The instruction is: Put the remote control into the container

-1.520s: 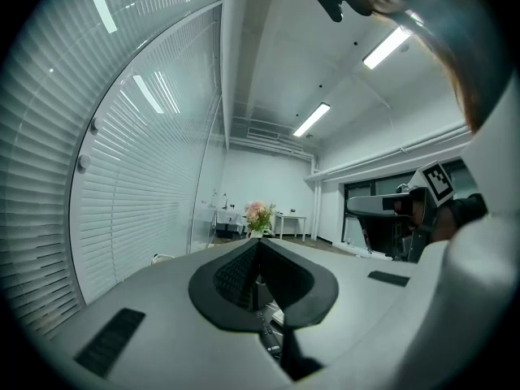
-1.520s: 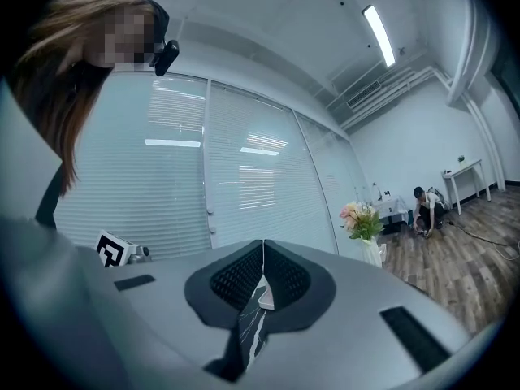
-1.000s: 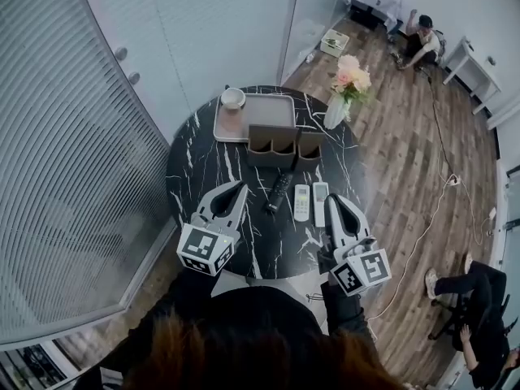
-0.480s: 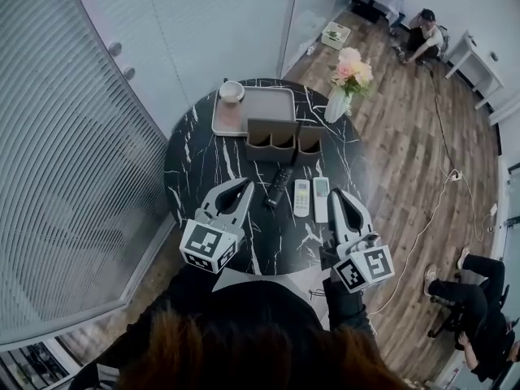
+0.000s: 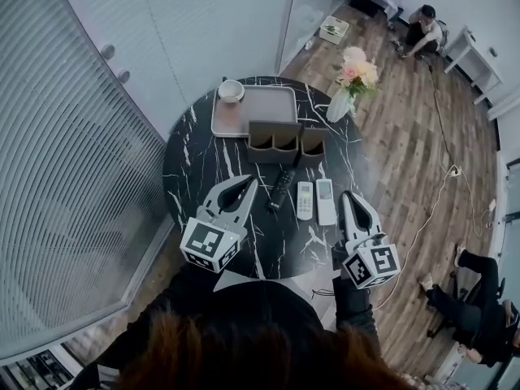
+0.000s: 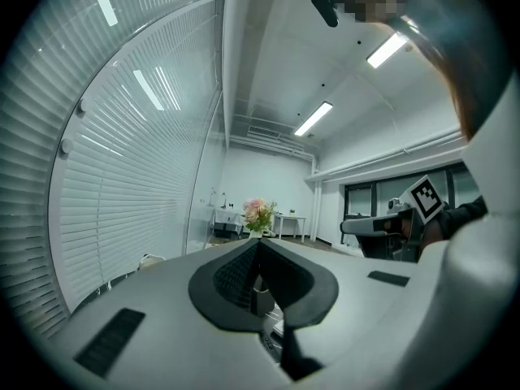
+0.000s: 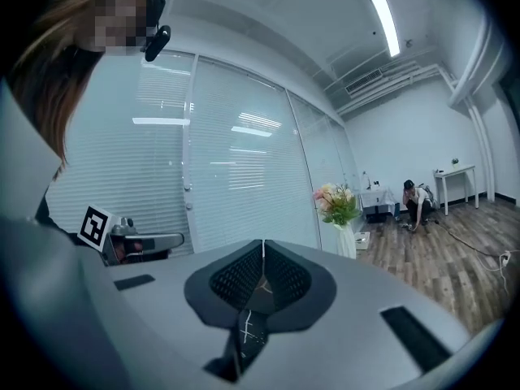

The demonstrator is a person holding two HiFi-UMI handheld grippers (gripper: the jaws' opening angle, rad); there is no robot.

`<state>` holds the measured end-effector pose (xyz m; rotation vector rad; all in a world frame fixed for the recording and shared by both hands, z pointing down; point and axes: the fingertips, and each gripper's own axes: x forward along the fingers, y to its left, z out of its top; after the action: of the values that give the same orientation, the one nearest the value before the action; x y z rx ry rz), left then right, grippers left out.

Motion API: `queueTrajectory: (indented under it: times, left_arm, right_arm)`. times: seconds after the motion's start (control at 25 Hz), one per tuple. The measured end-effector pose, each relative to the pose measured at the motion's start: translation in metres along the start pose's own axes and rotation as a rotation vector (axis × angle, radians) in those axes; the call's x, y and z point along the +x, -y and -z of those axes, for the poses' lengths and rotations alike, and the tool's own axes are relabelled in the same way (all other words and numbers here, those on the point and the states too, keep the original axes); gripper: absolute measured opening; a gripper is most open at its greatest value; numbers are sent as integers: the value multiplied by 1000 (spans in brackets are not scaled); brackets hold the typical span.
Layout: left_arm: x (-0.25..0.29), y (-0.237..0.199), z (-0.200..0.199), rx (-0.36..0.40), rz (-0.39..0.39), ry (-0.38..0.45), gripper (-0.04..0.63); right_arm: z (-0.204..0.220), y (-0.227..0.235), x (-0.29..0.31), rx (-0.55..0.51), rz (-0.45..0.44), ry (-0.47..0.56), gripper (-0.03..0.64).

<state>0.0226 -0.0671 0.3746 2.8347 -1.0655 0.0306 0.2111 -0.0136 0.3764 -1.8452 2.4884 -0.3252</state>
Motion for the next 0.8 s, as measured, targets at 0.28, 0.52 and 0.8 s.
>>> queueTrajectory:
  times: [0.28, 0.52, 0.8]
  left_arm:
    - [2, -15, -1, -5, -14, 4, -3]
    - [-3, -22, 5, -12, -19, -23, -3]
    - [-8, -22, 13, -19, -15, -52, -3]
  right_arm:
    - [42, 40, 23, -30, 81, -130, 18]
    - [113, 76, 57, -92, 99, -350, 18]
    - [174, 113, 87, -56, 161, -484, 20]
